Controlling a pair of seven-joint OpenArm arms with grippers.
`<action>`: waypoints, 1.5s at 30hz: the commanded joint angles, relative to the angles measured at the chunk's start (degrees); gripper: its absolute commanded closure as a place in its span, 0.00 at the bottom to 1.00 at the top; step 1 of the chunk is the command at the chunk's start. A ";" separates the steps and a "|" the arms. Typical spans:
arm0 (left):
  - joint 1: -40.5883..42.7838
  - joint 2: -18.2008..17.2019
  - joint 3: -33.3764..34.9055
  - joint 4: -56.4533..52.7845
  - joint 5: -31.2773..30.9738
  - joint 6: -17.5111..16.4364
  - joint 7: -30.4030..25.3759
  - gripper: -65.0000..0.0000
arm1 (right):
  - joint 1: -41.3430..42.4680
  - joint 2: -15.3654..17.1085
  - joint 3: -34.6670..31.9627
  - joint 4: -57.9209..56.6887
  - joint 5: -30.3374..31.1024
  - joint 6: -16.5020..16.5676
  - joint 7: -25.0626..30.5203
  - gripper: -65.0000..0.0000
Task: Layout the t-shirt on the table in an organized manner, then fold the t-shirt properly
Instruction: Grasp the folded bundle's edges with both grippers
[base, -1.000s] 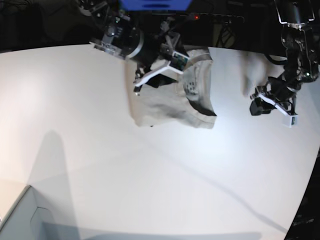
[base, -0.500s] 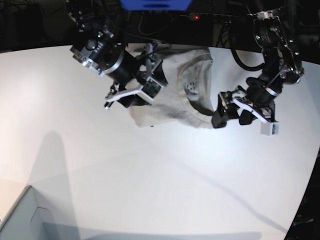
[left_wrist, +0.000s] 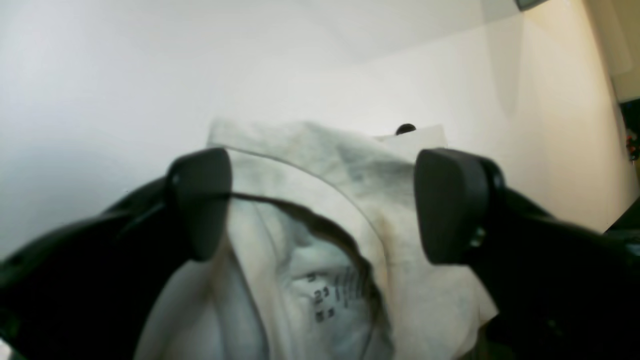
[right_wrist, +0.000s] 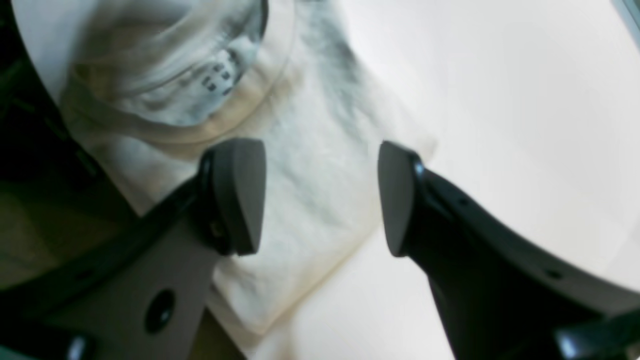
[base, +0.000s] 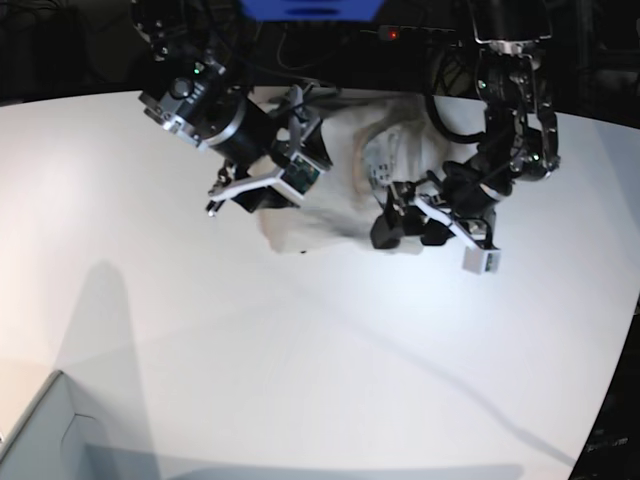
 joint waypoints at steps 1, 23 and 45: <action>-1.11 -0.57 -0.19 0.10 -0.93 -0.45 -1.00 0.21 | 0.22 0.00 -0.01 0.87 0.66 0.82 1.05 0.49; -3.39 -6.46 -3.00 -3.68 -1.19 0.08 1.73 0.27 | 0.48 -0.27 3.68 0.87 0.66 0.82 1.05 0.49; 4.61 1.62 -2.83 1.33 -0.49 0.26 9.11 0.27 | 0.22 -1.15 9.04 0.87 0.83 0.82 1.05 0.48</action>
